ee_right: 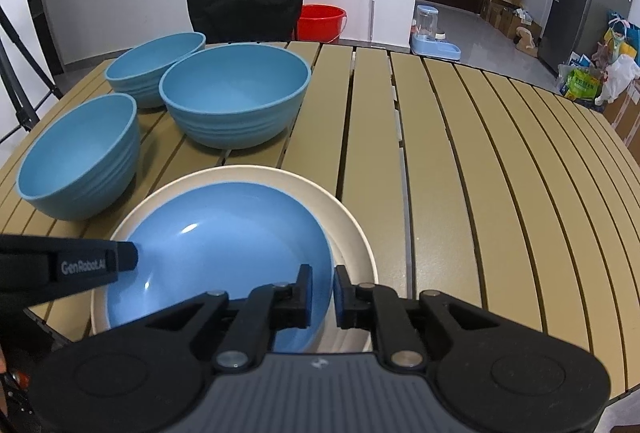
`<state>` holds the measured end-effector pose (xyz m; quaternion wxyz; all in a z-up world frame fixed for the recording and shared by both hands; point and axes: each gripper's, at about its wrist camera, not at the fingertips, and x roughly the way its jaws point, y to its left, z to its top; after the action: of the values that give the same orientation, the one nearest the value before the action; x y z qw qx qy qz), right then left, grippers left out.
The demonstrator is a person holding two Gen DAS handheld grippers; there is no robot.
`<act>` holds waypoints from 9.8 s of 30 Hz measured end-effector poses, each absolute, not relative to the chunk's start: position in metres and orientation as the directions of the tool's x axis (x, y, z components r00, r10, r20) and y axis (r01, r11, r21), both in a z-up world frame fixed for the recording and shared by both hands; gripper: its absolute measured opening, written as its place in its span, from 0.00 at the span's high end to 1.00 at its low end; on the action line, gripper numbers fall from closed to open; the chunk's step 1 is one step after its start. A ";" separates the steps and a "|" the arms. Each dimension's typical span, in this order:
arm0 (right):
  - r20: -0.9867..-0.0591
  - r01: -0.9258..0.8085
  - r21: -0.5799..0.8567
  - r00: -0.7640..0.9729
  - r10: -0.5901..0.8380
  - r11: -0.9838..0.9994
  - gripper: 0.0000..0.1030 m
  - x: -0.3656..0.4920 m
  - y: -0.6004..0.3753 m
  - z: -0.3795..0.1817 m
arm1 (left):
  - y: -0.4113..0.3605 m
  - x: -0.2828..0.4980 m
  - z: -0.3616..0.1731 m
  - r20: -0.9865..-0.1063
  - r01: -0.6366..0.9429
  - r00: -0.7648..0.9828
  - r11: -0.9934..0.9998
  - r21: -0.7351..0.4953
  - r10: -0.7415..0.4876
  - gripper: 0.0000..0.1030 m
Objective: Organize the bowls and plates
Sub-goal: 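Lower the held blue plate onto the stacked plates with both tools, then open both tools to release the blue plate, then withdraw both open tools and move them to a light-blue bowl, then close the left tool on the bowl rim while the right tool grips the opposite rim, then lift the light-blue bowl with both tools and carry it across the table, then lower the bowl onto the table and open both tools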
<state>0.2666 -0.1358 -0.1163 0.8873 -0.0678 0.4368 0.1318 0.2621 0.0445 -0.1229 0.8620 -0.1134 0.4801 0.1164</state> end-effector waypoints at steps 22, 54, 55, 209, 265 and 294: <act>-0.737 -0.265 0.093 0.630 0.245 0.960 0.15 0.243 -0.158 -0.086 | 0.061 0.222 -0.078 -0.776 -0.298 0.621 0.949 -0.103 0.110 0.36; -0.630 -0.349 0.119 0.697 0.342 0.930 0.00 0.150 -0.160 -0.023 | 0.097 0.107 -0.030 -0.627 -0.229 0.773 0.964 -0.137 0.095 0.00; -0.628 -0.350 0.117 0.699 0.342 0.929 0.00 0.148 -0.159 -0.023 | 0.099 0.105 -0.030 -0.624 -0.232 0.776 0.963 -0.140 0.096 0.00; -0.743 -0.056 0.308 0.610 0.277 0.950 0.93 0.340 -0.271 -0.038 | -0.051 0.357 -0.038 -0.821 -0.103 0.569 0.987 -0.121 -0.041 0.92; -0.787 0.231 0.286 0.610 0.090 0.930 0.94 0.337 -0.421 -0.129 | -0.210 0.384 -0.128 -0.891 0.197 0.427 0.978 -0.076 -0.155 0.92; -0.703 0.191 0.310 0.706 0.089 0.931 0.17 0.292 -0.418 -0.089 | -0.179 0.325 -0.059 -0.765 0.178 0.624 0.982 -0.058 -0.158 0.13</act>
<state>0.2922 -0.4177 -0.0889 0.9053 0.1830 0.3823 -0.0283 0.3253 -0.1788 -0.0592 0.9012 0.0115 0.4232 -0.0932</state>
